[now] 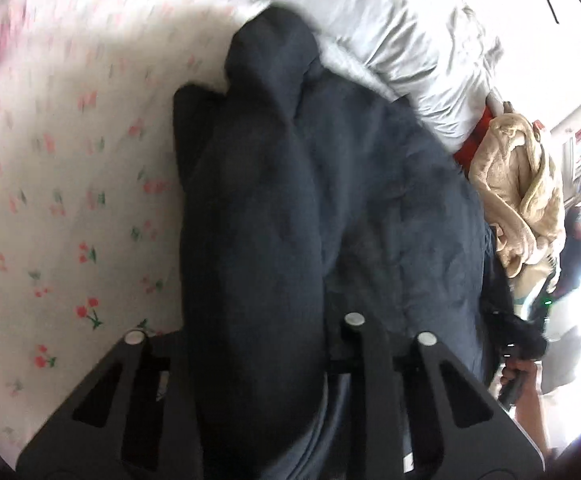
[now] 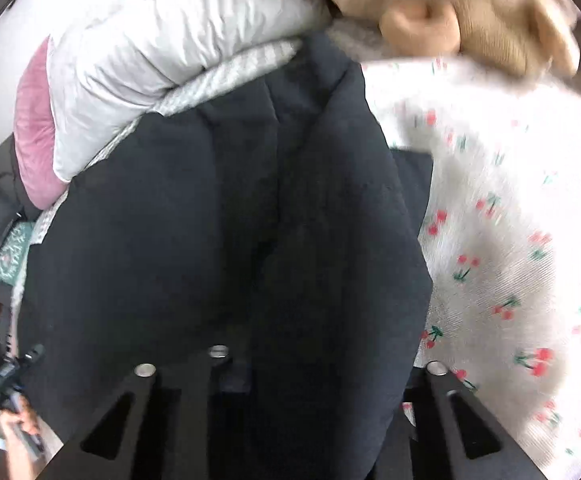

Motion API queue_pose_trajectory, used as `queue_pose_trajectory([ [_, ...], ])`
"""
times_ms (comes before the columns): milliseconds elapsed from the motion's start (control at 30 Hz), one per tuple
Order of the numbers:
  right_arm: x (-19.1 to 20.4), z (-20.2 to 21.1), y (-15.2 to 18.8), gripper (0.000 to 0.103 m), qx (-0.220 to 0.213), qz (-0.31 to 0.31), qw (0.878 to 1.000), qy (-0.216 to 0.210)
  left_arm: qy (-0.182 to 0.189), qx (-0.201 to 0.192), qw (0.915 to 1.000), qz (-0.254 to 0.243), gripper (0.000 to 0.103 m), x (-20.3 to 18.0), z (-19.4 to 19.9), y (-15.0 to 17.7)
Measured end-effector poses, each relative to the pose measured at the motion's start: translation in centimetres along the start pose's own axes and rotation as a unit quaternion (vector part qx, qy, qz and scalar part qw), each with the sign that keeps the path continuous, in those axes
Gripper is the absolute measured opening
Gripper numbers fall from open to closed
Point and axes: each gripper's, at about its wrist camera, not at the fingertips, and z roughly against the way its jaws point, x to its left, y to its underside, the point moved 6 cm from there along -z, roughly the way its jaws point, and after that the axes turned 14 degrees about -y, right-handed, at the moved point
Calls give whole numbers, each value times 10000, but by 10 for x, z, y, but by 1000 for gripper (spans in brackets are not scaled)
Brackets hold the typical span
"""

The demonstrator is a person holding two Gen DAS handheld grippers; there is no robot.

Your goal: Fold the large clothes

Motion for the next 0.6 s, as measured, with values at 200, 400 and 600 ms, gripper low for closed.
queue_pose_trajectory([
  [200, 80, 85, -27, 20, -681, 456, 9946, -637, 609, -697, 9956, -114, 25, -56, 111, -29],
  [400, 139, 180, -13, 20, -953, 971, 9883, -685, 739, -978, 9922, -238, 25, -60, 215, -13],
  [600, 103, 221, 31, 23, -670, 511, 9910, -1044, 819, -556, 9946, 312, 28, 5, 239, 34],
])
